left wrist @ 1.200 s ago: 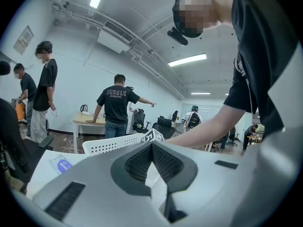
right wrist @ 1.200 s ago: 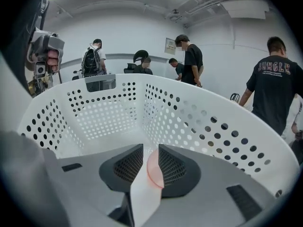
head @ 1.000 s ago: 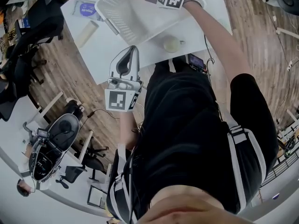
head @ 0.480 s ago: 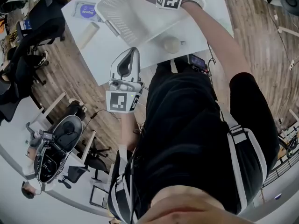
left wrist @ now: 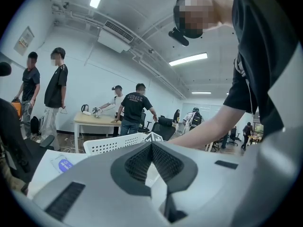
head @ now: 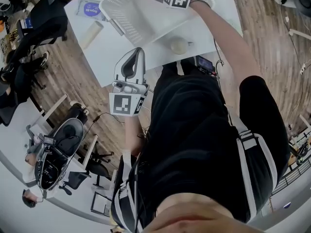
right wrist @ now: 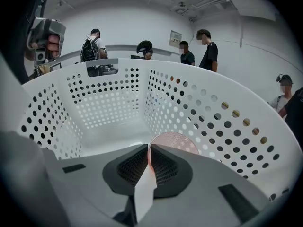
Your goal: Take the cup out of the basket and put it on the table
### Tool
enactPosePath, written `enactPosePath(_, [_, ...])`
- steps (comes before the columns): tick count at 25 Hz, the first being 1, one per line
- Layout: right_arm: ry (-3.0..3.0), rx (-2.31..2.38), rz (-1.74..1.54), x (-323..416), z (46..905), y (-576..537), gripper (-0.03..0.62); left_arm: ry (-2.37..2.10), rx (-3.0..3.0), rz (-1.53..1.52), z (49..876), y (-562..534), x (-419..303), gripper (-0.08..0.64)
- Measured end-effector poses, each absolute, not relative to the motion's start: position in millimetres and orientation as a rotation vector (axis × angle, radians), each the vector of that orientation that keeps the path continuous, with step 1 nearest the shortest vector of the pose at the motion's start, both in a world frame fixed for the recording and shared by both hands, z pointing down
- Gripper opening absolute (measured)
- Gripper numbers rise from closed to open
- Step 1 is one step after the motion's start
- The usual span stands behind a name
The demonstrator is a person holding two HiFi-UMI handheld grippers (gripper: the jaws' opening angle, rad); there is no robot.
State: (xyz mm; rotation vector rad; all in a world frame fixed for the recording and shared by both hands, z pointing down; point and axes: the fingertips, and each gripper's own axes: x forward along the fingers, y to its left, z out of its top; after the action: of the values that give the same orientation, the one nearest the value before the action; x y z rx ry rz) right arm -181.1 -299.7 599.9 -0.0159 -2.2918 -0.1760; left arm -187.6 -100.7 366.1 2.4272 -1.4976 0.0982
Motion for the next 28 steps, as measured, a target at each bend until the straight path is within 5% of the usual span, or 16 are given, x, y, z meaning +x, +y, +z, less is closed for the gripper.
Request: enactPosePath(28, [-2.562,0.036,-0.383,-159.8,407.1,-241.6,0.035,-1.493,2.536,0.012,338.5,-83.7,-152.6,0.019])
